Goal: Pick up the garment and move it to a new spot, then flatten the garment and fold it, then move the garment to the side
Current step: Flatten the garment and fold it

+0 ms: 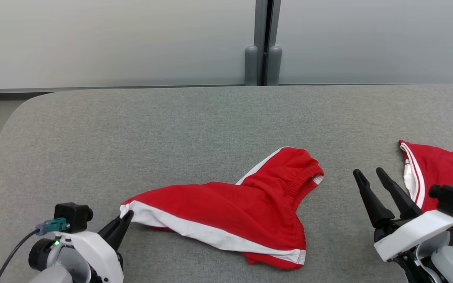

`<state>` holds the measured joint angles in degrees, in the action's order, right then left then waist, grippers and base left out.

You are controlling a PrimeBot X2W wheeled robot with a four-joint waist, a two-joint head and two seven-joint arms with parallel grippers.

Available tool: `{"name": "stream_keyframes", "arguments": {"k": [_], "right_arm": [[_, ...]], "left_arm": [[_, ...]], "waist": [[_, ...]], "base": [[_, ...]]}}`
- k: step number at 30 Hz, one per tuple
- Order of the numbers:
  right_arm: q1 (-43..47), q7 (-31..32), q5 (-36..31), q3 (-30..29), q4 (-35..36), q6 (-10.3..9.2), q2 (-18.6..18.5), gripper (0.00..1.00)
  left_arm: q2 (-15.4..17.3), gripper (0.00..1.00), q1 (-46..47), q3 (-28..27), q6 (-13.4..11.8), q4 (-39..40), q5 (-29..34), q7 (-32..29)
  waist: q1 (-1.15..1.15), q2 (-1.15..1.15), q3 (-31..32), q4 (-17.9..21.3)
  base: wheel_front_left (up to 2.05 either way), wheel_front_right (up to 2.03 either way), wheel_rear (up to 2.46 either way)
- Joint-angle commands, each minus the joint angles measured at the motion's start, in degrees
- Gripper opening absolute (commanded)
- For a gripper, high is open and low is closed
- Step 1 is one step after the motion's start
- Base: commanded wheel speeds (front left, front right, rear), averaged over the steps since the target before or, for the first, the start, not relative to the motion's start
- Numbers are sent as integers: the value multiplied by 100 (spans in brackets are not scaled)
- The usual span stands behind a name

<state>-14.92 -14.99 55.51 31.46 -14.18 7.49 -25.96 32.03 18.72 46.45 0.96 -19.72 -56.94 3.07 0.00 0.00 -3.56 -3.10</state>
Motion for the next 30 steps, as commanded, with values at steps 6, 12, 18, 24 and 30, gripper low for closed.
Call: {"name": "stream_keyframes", "arguments": {"k": [6,12,18,24,30], "right_arm": [[-67,-2,-74,172,-71,3,-72,100],[113,-14,-134,101,-56,3,-47,100],[390,-21,-734,-619,414,3,131,100],[981,-23,-1699,-1566,1085,3,641,100],[1639,-23,-2585,-2278,1634,4,1406,100]], "left_arm": [[-366,100,177,156,409,-1098,184,494],[-176,100,171,142,423,-1305,322,808],[493,100,8,-354,-406,-151,650,1126],[772,100,-594,-1273,-1543,1523,938,1206],[174,100,-1659,-2070,-2093,2391,1663,1202]], "waist": [[0,0,63,-50],[0,0,362,0],[0,0,516,3],[0,0,602,-8],[0,0,587,84]], "base": [[0,0,0],[0,0,0],[0,0,0],[0,0,0],[0,0,0]]}}
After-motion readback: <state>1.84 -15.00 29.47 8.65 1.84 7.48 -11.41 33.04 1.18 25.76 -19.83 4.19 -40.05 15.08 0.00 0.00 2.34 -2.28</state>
